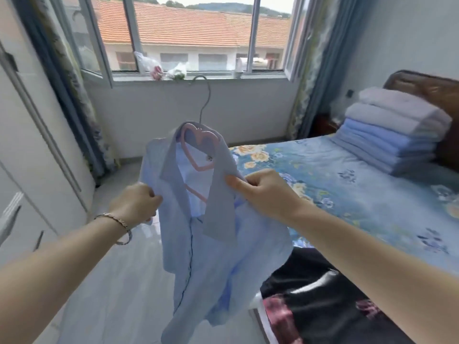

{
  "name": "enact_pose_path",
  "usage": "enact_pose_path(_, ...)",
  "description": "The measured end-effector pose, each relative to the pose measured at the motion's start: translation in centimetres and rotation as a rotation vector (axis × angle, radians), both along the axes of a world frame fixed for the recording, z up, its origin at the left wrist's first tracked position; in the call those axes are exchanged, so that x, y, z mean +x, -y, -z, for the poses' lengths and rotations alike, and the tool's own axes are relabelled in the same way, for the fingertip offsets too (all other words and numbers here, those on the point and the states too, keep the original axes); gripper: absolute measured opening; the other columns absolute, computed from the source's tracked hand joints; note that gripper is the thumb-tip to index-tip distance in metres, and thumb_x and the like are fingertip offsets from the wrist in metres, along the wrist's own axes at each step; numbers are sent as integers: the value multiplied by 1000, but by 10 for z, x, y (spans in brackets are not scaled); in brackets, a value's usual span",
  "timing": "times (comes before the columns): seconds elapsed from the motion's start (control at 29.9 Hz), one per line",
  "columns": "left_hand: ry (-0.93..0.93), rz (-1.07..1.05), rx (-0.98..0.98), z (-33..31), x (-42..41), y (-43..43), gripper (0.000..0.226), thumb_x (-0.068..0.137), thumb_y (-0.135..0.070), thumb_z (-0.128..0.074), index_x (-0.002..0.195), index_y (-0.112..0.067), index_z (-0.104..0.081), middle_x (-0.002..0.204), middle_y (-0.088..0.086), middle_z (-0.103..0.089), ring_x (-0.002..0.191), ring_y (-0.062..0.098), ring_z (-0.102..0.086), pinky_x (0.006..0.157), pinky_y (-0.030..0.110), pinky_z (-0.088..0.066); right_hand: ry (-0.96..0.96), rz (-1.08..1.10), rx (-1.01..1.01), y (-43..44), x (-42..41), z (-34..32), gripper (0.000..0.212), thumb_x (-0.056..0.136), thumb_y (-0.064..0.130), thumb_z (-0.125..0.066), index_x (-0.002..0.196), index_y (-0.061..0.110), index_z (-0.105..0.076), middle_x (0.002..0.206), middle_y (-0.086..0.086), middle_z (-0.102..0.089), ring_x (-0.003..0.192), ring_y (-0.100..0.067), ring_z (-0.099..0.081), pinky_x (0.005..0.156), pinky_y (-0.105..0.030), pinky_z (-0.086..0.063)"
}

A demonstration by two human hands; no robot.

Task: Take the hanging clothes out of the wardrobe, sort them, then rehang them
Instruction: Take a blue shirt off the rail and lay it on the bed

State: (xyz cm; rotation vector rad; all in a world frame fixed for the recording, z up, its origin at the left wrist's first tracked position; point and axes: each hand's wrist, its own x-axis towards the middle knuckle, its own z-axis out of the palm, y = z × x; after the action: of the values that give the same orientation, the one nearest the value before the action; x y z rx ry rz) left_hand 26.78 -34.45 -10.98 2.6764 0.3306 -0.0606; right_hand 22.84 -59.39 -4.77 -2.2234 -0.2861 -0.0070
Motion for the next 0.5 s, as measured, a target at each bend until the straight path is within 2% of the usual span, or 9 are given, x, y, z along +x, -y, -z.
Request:
enact_pose_path(0.13, -40, 181, -4, 17, 7, 87, 31, 85, -19, -47, 61, -10, -63, 63, 2, -71, 59, 16, -67, 57, 23, -45, -22, 217, 39, 93, -34, 15, 59, 91, 34, -58, 43, 18, -27, 30, 8, -21, 30, -7, -20, 36, -17, -16)
enact_pose_path(0.3, -93, 369, -11, 51, 13, 193, 34, 84, -23, -48, 55, -10, -62, 59, 3, -70, 61, 20, -68, 69, 31, -56, -72, 436, 58, 210, -64, 54, 57, 91, 32, -57, 46, 18, -26, 32, 9, -21, 31, -6, -20, 36, -17, -16)
enact_pose_path(0.44, -153, 445, 55, 79, 17, 276, 31, 86, -24, -47, 66, -7, -65, 68, 6, -70, 69, 24, -65, 56, 21, -41, -130, 572, 29, 315, -77, 112, 53, 91, 32, -57, 49, 19, -26, 39, 10, -20, 35, -6, -21, 39, -20, -16)
enact_pose_path(0.5, -177, 469, 65, 97, 21, 316, 33, 87, -23, -47, 61, -8, -61, 62, 6, -66, 60, 23, -61, 55, 21, -39, -153, 639, 0, 369, -79, 145, 53, 92, 29, -56, 50, 18, -27, 42, 8, -22, 34, -7, -23, 41, -21, -16)
